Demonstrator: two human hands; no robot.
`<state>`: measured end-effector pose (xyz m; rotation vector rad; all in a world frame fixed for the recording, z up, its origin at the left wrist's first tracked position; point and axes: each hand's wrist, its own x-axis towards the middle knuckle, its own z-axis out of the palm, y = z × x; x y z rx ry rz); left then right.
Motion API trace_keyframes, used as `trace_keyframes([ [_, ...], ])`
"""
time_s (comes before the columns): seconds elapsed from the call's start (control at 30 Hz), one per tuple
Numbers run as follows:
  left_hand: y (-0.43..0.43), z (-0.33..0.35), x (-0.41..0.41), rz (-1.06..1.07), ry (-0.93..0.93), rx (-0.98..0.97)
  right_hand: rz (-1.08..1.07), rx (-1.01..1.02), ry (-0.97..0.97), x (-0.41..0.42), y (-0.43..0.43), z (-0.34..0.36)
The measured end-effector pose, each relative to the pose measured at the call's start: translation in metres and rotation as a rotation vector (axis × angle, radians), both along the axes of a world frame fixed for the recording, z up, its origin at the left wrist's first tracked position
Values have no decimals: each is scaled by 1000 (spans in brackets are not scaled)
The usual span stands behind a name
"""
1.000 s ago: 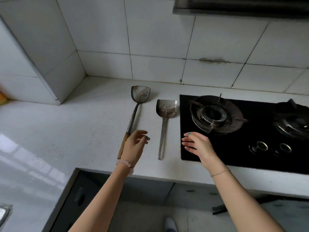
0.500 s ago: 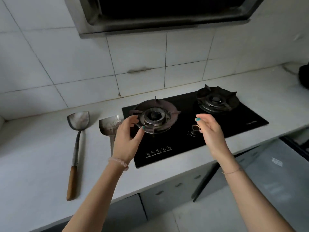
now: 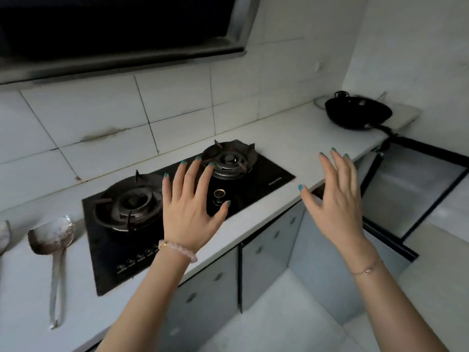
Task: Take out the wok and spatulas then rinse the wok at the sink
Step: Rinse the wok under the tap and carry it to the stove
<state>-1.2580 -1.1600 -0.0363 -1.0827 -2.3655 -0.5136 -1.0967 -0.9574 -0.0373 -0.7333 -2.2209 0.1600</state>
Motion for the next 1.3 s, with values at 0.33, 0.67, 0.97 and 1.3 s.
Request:
trace_keyframes([
  [0.33, 135, -27, 120, -220, 23, -44, -227, 42, -39, 147, 86, -8],
  [0.67, 237, -47, 198, -483, 4, -124, -435, -3, -62, 254, 131, -31],
  [0.97, 318, -93, 203, -528, -145, -159, -474, -89, -149, 267, 202, -57],
  [1.3, 402, -190, 199, -101, -1811, 37, -366, -144, -152, 226, 326, -54],
])
